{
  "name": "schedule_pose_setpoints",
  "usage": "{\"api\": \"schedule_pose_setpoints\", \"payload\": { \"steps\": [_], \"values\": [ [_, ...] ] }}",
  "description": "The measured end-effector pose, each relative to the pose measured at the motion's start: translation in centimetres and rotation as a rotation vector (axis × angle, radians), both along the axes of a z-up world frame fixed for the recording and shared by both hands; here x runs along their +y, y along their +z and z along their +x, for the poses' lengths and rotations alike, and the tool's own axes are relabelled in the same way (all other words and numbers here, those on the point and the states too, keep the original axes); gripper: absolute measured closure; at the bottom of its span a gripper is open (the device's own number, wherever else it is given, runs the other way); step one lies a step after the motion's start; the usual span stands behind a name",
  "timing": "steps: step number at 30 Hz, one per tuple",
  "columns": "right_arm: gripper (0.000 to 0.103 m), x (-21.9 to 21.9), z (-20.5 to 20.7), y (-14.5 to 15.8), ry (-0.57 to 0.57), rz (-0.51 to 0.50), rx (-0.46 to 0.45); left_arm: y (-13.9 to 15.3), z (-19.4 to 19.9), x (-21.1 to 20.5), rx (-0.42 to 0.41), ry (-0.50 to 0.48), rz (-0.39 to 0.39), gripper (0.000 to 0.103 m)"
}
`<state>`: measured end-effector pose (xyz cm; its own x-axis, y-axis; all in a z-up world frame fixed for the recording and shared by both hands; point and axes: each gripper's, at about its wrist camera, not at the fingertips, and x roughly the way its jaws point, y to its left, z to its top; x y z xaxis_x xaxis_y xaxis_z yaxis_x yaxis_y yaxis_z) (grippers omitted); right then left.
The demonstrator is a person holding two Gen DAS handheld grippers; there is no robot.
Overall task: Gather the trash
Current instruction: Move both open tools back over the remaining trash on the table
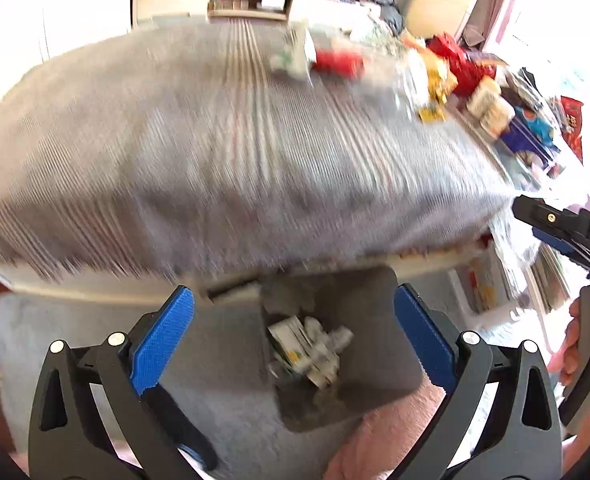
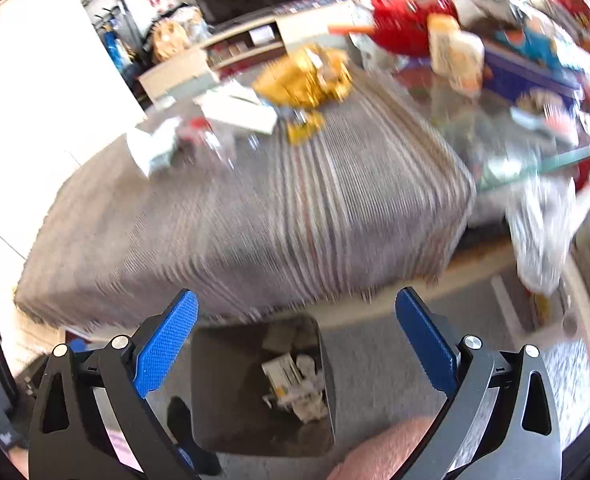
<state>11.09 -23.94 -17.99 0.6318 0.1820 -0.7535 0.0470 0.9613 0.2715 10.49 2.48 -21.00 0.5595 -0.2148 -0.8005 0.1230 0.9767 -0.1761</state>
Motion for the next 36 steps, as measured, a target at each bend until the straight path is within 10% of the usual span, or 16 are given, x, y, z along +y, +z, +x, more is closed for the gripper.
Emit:
{"api": "schedule_pose_setpoints", "payload": {
  "steps": [16,36],
  "values": [
    [0.003,3.9,8.4,4.2,0.127,-0.109,-0.138,9.6,11.7,1.4,-0.155,0.028,0.026,0.008],
    [0.018,7.8,15.5,-0.8,0.232,-0.133,-0.063,5.1,22.8,-2.9,-0.040,-0.052,0.017,0.028]
  ]
}}
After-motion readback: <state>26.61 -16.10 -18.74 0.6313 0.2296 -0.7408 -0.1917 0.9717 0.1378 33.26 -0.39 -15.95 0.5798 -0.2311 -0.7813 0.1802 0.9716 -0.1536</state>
